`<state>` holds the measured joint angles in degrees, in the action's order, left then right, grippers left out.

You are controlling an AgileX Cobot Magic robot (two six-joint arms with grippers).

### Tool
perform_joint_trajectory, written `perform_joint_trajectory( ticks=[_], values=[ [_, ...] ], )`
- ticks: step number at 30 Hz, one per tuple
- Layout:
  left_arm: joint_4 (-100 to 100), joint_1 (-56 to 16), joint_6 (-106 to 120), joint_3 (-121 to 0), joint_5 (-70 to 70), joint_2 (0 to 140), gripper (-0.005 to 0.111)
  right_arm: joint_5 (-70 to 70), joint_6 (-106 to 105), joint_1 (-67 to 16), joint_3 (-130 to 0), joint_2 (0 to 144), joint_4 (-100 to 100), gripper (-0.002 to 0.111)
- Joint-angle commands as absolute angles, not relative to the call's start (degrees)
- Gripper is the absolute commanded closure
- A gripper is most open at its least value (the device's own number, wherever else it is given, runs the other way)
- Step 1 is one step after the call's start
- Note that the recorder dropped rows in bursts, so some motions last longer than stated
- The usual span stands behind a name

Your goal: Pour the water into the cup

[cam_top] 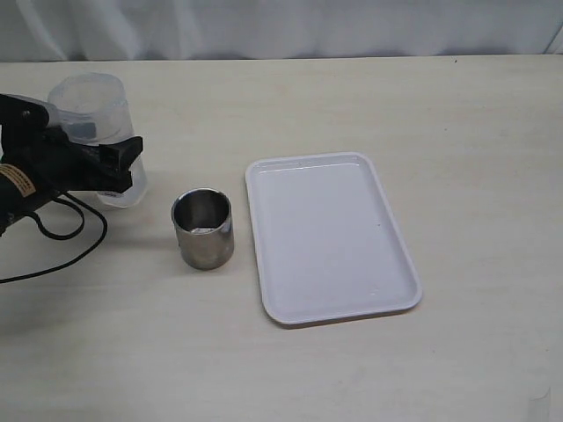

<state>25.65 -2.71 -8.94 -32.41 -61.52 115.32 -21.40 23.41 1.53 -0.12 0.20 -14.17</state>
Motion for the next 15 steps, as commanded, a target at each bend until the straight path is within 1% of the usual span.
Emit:
perform_joint_trajectory(
  ticks=[1,2,3,5,7,9,10,11,15],
  values=[
    [25.93,-2.68,-9.3,-32.95,-64.35,115.17,0.107,-30.62,27.42,1.89,0.0,0.0,-17.87,0.098],
    [25.93,-2.68,-9.3,-32.95,-64.35,115.17,0.107,-32.26,28.21,1.89,0.0,0.49,-17.87,0.093],
    [25.93,-2.68,-9.3,-32.95,-64.35,115.17,0.107,-33.52,28.59,1.89,0.0,1.47,-17.87,0.085],
    [25.93,-2.68,-9.3,-32.95,-64.35,115.17,0.107,-34.78,28.75,1.89,0.0,3.68,-19.97,0.063],
    [26.06,-2.68,-9.3,-32.95,-64.55,115.17,0.107,-34.77,30.28,1.89,-0.06,6.75,-22.12,0.033],
    [26.06,-2.68,-9.3,-32.95,-64.55,115.17,0.107,-34.77,31.82,1.89,-1.93,10.21,-23.83,0.013],
    [26.06,-2.68,-9.3,-32.95,-64.55,115.17,0.107,-34.77,32.81,1.89,-2.96,12.3,-26.39,0.006],
    [26.06,-2.68,-9.3,-32.95,-64.55,115.17,0.107,-35.58,33.96,1.89,-3.81,14.58,-29.6,0.002],
    [26.06,-2.68,-9.3,-32.95,-64.55,115.17,0.107,-41.98,42.27,1.89,-8.03,25.45,-41.33,0.002]
  ],
)
